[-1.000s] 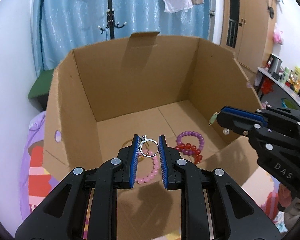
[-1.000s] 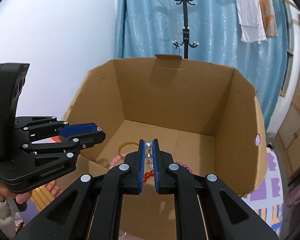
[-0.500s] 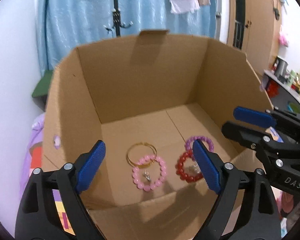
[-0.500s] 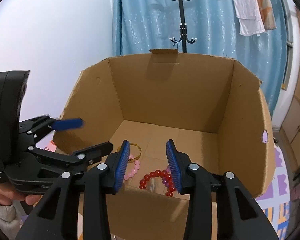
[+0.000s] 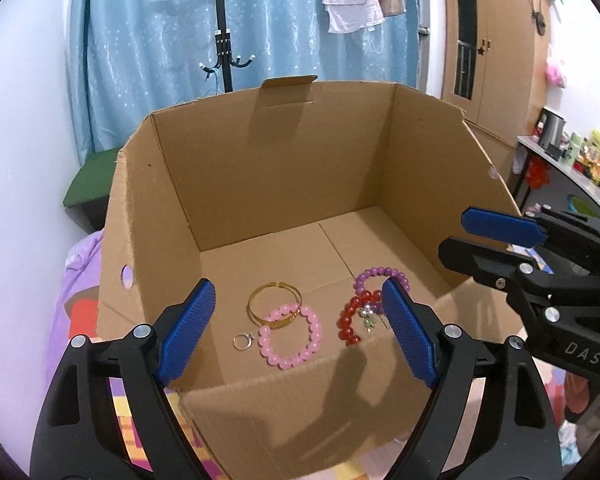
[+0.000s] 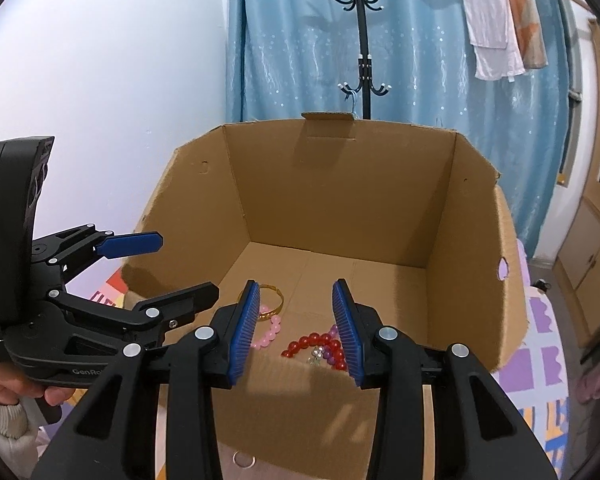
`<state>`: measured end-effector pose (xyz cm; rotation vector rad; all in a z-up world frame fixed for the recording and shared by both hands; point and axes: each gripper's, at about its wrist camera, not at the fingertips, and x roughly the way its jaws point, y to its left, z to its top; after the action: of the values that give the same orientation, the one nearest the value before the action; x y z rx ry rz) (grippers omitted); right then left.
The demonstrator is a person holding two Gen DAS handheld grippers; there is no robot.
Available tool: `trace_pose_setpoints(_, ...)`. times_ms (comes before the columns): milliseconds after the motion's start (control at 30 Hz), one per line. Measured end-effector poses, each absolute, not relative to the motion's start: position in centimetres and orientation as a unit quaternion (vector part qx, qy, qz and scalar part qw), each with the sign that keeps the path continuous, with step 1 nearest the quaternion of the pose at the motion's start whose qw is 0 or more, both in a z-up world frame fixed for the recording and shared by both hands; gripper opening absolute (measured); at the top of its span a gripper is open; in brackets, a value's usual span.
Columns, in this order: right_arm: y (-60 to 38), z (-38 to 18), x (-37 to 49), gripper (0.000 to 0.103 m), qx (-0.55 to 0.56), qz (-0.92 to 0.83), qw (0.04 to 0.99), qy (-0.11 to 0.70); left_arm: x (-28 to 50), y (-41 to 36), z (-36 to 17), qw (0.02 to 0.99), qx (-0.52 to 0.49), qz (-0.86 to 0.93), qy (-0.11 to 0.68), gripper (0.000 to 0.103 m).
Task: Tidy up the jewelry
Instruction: 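Withdraw both open tools from the box toward the black bracelet and ring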
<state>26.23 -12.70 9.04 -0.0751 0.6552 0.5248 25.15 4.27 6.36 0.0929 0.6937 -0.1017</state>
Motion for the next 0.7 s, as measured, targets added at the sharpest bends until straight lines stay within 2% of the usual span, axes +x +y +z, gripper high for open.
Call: trace_pose_setpoints(700,-14.0,8.7,20.4,0.038,-0.041,0.263,0.909,0.320,17.8,3.9,6.9,0.940,0.036,-0.048,0.336,0.079)
